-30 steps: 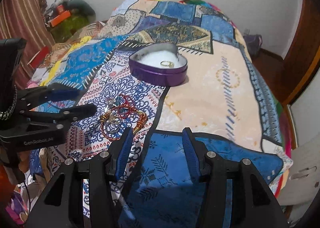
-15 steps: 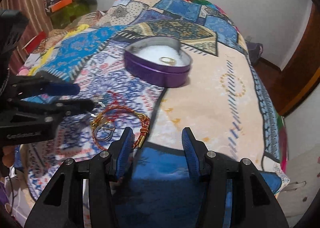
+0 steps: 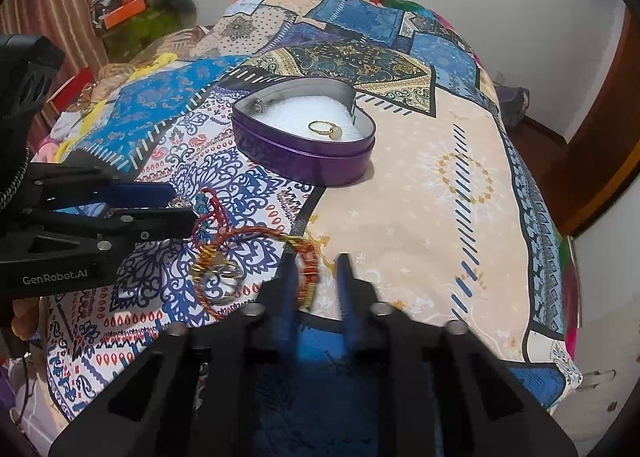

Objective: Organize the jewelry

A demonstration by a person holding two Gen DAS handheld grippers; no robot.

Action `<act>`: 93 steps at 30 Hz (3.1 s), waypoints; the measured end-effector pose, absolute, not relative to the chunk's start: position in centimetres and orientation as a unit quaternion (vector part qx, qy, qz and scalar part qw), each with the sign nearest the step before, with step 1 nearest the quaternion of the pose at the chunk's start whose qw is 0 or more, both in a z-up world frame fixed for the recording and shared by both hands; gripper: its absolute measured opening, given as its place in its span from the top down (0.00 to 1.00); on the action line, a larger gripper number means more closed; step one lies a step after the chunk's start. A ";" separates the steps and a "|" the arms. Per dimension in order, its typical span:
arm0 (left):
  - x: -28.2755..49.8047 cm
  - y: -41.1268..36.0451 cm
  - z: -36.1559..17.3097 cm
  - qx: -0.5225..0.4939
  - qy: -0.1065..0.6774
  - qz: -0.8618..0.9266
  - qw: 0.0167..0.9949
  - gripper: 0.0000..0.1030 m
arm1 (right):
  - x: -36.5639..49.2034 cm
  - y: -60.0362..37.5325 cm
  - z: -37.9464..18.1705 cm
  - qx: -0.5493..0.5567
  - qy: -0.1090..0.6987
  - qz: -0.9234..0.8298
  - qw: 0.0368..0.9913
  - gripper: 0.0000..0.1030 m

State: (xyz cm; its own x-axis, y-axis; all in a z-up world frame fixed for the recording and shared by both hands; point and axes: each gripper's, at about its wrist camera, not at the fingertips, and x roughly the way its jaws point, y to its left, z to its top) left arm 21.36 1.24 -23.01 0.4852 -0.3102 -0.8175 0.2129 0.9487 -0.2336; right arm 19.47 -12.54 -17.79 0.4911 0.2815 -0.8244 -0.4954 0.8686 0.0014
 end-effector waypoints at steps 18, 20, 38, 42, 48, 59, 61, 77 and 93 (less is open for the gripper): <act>19.3 2.4 -19.7 -0.052 0.446 -0.140 0.883 0.86 | 18.9 -13.2 -14.7 -0.081 0.420 0.235 0.873 0.93; 19.0 2.4 -19.0 -0.052 0.440 -0.137 0.886 0.86 | 18.7 -13.4 -14.1 -0.078 0.413 0.234 0.877 0.93; 17.6 2.5 -13.2 -0.025 0.368 -0.110 0.923 0.86 | 18.1 -14.7 -10.0 -0.055 0.359 0.224 0.905 0.93; 18.1 2.4 -12.3 -0.021 0.354 -0.109 0.929 0.86 | 18.5 -14.8 -9.3 -0.048 0.348 0.223 0.909 0.93; 19.6 1.9 -12.1 -0.016 0.347 -0.108 0.931 0.86 | 19.5 -14.6 -8.9 -0.042 0.338 0.223 0.913 0.93; 22.9 1.3 -13.9 -0.018 0.361 -0.114 0.925 0.86 | 23.1 -13.0 -10.2 -0.038 0.350 0.228 0.908 0.93; 23.5 1.2 -14.4 -0.021 0.365 -0.115 0.924 0.86 | 23.7 -12.5 -10.6 -0.040 0.355 0.231 0.905 0.93; 28.1 0.4 -17.5 -0.022 0.397 -0.141 0.907 0.86 | 27.1 -10.7 -13.6 -0.068 0.401 0.247 0.879 0.93; 28.6 -1.4 -19.1 -0.005 0.425 -0.160 0.891 0.86 | 27.5 -11.4 -15.1 -0.076 0.441 0.262 0.855 0.92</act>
